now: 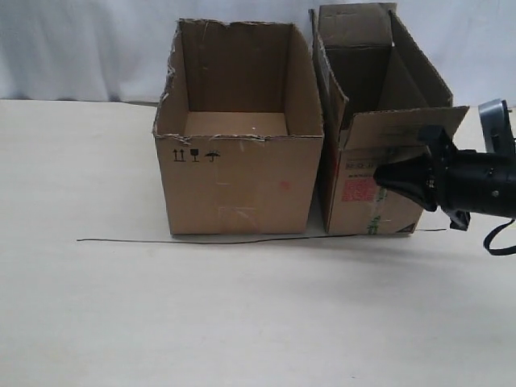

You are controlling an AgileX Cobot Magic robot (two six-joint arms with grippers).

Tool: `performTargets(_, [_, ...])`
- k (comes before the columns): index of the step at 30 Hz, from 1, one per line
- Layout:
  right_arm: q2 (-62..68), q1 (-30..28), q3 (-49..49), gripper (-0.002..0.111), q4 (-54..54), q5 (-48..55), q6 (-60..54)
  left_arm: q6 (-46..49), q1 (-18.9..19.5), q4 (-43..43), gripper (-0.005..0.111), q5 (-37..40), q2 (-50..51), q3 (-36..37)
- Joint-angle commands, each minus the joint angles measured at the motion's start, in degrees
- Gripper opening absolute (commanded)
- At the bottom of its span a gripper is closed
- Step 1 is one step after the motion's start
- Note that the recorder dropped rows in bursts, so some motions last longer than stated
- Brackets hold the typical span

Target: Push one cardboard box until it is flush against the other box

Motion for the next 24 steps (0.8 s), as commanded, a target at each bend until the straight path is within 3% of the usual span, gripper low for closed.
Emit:
performTargets(1, [-5.19, -1.20, -0.34, 0.005, -8.43, 6.56, 4.50, -0.22, 0.01, -0.08, 0.000, -0.54, -0.20, 0.15])
performTargets(5, [-13.32, -8.79, -0.34, 0.005, -12.64, 16.73, 6.18, -0.22, 0.01, -0.08, 0.000, -0.54, -0.20, 0.15])
performTargets(7, [-18.66, -15.13, -0.34, 0.005, -8.26, 16.73, 6.64, -0.22, 0.01, -0.08, 0.000, -0.54, -0.20, 0.15])
performTargets(11, [-20.04, -20.99, -0.97, 0.005, -2.47, 12.53, 4.95, -0.22, 0.01, -0.08, 0.000, -0.54, -0.20, 0.15])
performTargets(15, [-12.86, -25.20, -5.63, 0.005, -5.11, 5.04, 6.49, -0.22, 0.01, -0.08, 0.000, -0.54, -0.20, 0.15])
performTargets(24, [14.57, -26.48, -20.44, 0.005, -12.12, 8.52, 12.62, -0.22, 0.01, 0.13, 0.000, -0.54, -0.20, 0.15])
